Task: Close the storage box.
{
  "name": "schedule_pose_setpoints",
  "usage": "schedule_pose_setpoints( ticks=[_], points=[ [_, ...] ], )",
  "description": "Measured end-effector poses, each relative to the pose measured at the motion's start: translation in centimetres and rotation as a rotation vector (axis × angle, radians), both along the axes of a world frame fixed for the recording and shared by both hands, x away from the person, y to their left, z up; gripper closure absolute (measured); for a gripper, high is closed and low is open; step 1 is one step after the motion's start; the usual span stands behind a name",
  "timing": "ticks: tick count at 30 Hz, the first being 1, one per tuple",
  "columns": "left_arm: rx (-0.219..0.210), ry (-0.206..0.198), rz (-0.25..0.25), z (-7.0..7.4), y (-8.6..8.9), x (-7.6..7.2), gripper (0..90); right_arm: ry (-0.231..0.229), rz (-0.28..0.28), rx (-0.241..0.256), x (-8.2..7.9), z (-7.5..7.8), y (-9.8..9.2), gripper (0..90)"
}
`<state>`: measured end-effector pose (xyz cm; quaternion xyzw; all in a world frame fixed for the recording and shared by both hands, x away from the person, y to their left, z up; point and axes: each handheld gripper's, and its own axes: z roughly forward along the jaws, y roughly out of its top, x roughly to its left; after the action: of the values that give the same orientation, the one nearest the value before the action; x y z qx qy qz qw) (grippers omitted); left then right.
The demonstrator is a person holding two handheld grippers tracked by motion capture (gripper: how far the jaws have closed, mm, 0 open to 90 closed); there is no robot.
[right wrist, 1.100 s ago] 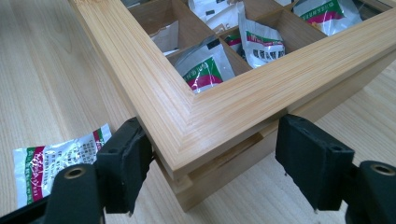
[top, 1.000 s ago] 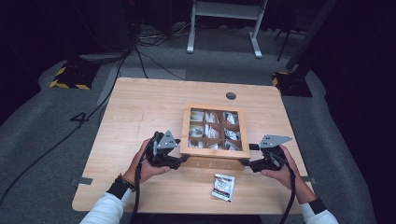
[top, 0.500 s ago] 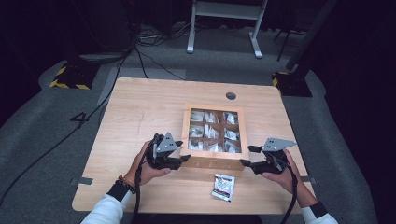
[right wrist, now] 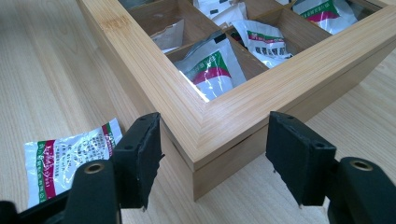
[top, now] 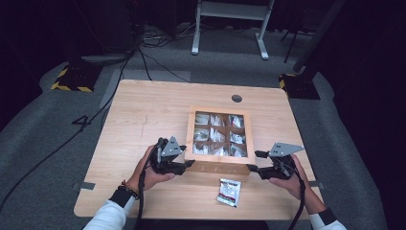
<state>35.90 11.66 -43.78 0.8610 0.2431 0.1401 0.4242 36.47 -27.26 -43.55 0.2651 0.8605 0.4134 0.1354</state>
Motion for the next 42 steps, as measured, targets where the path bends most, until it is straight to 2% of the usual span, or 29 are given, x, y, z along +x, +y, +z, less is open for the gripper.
schedule_pose_setpoints(
  ticks=[2, 12, 15, 17, 21, 27, 31, 34, 42],
  points=[
    [0.023, -0.013, -0.003, -0.2, 0.1, -0.2, 37.1, 0.0, -0.005, 0.002, 0.0, 0.0, -0.1, 36.0],
    [0.05, -0.035, 0.042, -0.6, 2.0, -0.7, 29.8, -0.021, -0.033, 0.003, -0.3, 0.0, -1.7, 33.2],
    [0.066, -0.038, 0.074, -0.9, 3.4, -0.8, 26.7, -0.023, -0.04, 0.001, -0.4, 0.0, -2.3, 32.2],
    [0.069, -0.042, 0.093, -1.0, 3.7, -0.9, 23.8, -0.024, -0.047, 0.0, -0.4, 0.0, -2.6, 31.6],
    [0.077, -0.05, 0.142, -1.3, 5.1, -1.1, 21.7, -0.031, -0.064, -0.022, -0.4, -0.2, -3.3, 31.9],
    [0.104, -0.048, 0.158, -1.8, 6.4, -1.3, 18.8, -0.038, -0.098, -0.056, -0.5, -0.5, -4.3, 31.9],
    [0.137, -0.049, 0.177, -2.3, 7.3, -1.4, 22.1, -0.038, -0.126, -0.063, -0.5, -0.8, -5.2, 34.7],
    [0.148, -0.03, 0.188, -2.8, 8.1, -1.5, 25.4, -0.036, -0.144, -0.055, -0.6, -1.1, -6.1, 38.6],
    [0.134, -0.005, 0.228, -3.6, 10.3, -1.7, 27.3, -0.016, -0.191, -0.049, -0.8, -2.3, -8.4, 39.3]
  ],
)
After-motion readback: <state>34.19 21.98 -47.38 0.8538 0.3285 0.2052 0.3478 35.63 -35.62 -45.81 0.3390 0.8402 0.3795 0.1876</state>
